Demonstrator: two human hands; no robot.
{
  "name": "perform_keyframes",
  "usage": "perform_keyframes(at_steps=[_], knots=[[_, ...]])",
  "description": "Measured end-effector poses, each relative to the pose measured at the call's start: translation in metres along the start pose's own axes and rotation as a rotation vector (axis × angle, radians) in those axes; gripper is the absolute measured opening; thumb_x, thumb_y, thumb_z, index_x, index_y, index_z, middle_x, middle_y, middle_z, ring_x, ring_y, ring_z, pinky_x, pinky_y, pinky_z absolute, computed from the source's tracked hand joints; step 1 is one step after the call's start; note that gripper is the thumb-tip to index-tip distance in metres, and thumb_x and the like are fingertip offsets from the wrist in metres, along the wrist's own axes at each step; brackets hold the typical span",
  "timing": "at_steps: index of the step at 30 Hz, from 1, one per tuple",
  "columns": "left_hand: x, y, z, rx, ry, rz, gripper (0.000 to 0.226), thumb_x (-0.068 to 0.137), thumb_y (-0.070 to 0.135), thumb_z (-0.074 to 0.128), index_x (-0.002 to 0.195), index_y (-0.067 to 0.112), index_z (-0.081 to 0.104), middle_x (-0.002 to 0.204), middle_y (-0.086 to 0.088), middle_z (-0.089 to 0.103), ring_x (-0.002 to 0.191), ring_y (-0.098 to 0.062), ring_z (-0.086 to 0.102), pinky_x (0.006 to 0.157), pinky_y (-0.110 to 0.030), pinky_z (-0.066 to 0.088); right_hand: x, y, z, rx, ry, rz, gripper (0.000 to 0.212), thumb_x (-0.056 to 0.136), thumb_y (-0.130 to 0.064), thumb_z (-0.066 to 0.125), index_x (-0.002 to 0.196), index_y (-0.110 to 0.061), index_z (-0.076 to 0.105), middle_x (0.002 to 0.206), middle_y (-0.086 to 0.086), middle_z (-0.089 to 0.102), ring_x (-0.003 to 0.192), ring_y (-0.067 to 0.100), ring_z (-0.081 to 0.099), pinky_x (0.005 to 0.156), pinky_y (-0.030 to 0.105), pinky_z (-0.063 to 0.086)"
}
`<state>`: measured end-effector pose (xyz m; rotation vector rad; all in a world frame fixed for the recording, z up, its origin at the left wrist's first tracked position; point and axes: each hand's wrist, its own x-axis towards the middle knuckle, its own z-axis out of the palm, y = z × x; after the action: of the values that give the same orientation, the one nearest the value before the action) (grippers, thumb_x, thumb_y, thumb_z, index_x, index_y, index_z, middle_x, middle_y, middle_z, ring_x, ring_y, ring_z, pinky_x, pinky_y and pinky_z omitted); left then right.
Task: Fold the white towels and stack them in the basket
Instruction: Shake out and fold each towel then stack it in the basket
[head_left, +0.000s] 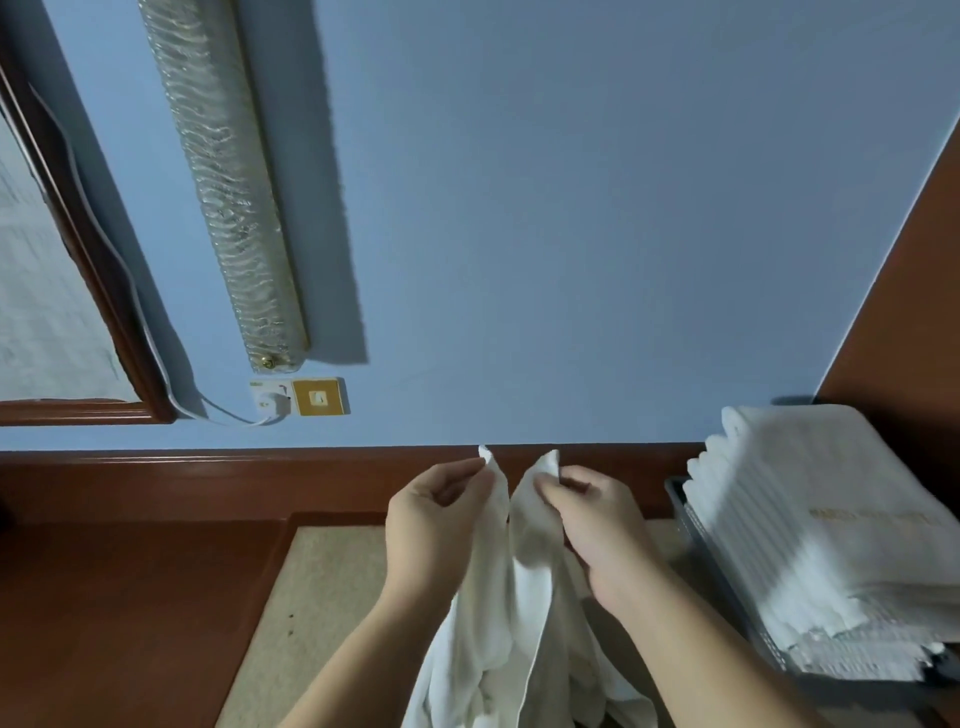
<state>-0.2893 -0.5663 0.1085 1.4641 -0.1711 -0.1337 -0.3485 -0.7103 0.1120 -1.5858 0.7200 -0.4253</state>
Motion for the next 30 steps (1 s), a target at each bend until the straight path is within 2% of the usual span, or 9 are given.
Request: perform_keyframes(at_steps=[4, 8, 10, 14, 16, 20, 23, 26, 30], knots=[[-0.021, -0.013, 0.016, 0.090, -0.040, 0.146, 0.014, 0.095, 0.020, 0.077, 0.093, 0.033, 0.081, 0.084, 0.011, 0.078, 0.079, -0.005, 0.072, 0.071, -0.016, 0.052, -0.005, -0.002, -0.004, -0.103, -0.003, -0.040, 0.020, 0.099, -0.030, 0.067, 0.083, -0.024, 0.077, 0.079, -0.005, 0.077, 0.087, 0.021, 0.073, 0.068, 0.029, 0.050], [-0.036, -0.028, 0.026, 0.222, -0.046, 0.246, 0.015, 0.100, 0.023, 0.071, 0.093, 0.035, 0.077, 0.079, 0.010, 0.075, 0.067, -0.012, 0.064, 0.063, -0.026, 0.050, -0.006, -0.004, -0.019, -0.186, 0.010, -0.075, 0.021, 0.100, -0.037, 0.067, 0.085, -0.026, 0.076, 0.077, -0.009, 0.075, 0.083, 0.016, 0.071, 0.064, 0.027, 0.050], [-0.040, -0.034, 0.029, 0.248, -0.075, 0.277, 0.011, 0.101, 0.024, 0.068, 0.095, 0.032, 0.073, 0.091, 0.015, 0.078, 0.064, -0.007, 0.064, 0.062, -0.026, 0.051, -0.006, -0.001, -0.027, -0.240, -0.007, -0.110, 0.019, 0.101, -0.038, 0.067, 0.088, -0.029, 0.077, 0.079, -0.011, 0.075, 0.082, 0.010, 0.070, 0.061, 0.021, 0.050], [-0.046, -0.044, 0.039, 0.275, -0.170, 0.345, 0.011, 0.103, 0.018, 0.065, 0.097, 0.027, 0.067, 0.125, 0.031, 0.069, 0.090, -0.009, 0.074, 0.070, -0.016, 0.052, -0.007, 0.002, -0.041, -0.327, -0.075, -0.154, 0.019, 0.101, -0.039, 0.066, 0.092, -0.030, 0.079, 0.080, -0.011, 0.075, 0.075, 0.004, 0.069, 0.050, 0.010, 0.043], [-0.047, -0.048, 0.043, 0.302, -0.183, 0.375, 0.013, 0.103, 0.017, 0.065, 0.096, 0.028, 0.065, 0.125, 0.033, 0.068, 0.102, -0.011, 0.071, 0.073, -0.013, 0.051, -0.006, 0.004, -0.045, -0.329, -0.090, -0.140, 0.024, 0.102, -0.035, 0.066, 0.085, -0.026, 0.080, 0.075, -0.007, 0.075, 0.069, 0.004, 0.067, 0.051, 0.013, 0.045], [-0.043, -0.065, 0.048, 0.436, -0.193, 0.522, 0.011, 0.104, 0.023, 0.062, 0.101, 0.033, 0.062, 0.109, 0.014, 0.074, 0.101, -0.007, 0.069, 0.081, -0.033, 0.059, -0.002, 0.003, -0.054, -0.131, -0.100, 0.064, 0.022, 0.097, -0.018, 0.063, 0.086, -0.011, 0.080, 0.085, 0.010, 0.078, 0.080, 0.023, 0.075, 0.075, 0.035, 0.062], [-0.045, -0.067, 0.052, 0.573, -0.186, 0.660, 0.009, 0.102, 0.024, 0.061, 0.102, 0.034, 0.059, 0.089, 0.028, 0.059, 0.085, -0.003, 0.060, 0.071, -0.011, 0.046, 0.002, 0.002, -0.064, 0.066, -0.171, 0.149, 0.018, 0.096, -0.021, 0.069, 0.095, -0.007, 0.081, 0.091, 0.016, 0.079, 0.076, 0.030, 0.076, 0.073, 0.040, 0.063], [-0.047, -0.069, 0.059, 0.591, -0.179, 0.724, 0.013, 0.100, 0.018, 0.065, 0.103, 0.031, 0.061, 0.091, 0.028, 0.054, 0.084, -0.002, 0.059, 0.069, -0.008, 0.044, 0.006, 0.003, -0.070, 0.030, -0.234, 0.155, 0.020, 0.094, -0.029, 0.077, 0.092, -0.010, 0.082, 0.093, 0.012, 0.079, 0.078, 0.028, 0.076, 0.072, 0.036, 0.062], [-0.061, -0.070, 0.061, 0.342, -0.201, 0.515, 0.002, 0.106, 0.029, 0.060, 0.104, 0.030, 0.058, 0.099, 0.012, 0.074, 0.093, -0.011, 0.072, 0.070, -0.024, 0.055, 0.013, 0.007, -0.078, 0.009, -0.286, 0.161, 0.017, 0.094, -0.029, 0.077, 0.091, -0.013, 0.083, 0.097, 0.011, 0.079, 0.088, 0.029, 0.077, 0.079, 0.039, 0.064]])
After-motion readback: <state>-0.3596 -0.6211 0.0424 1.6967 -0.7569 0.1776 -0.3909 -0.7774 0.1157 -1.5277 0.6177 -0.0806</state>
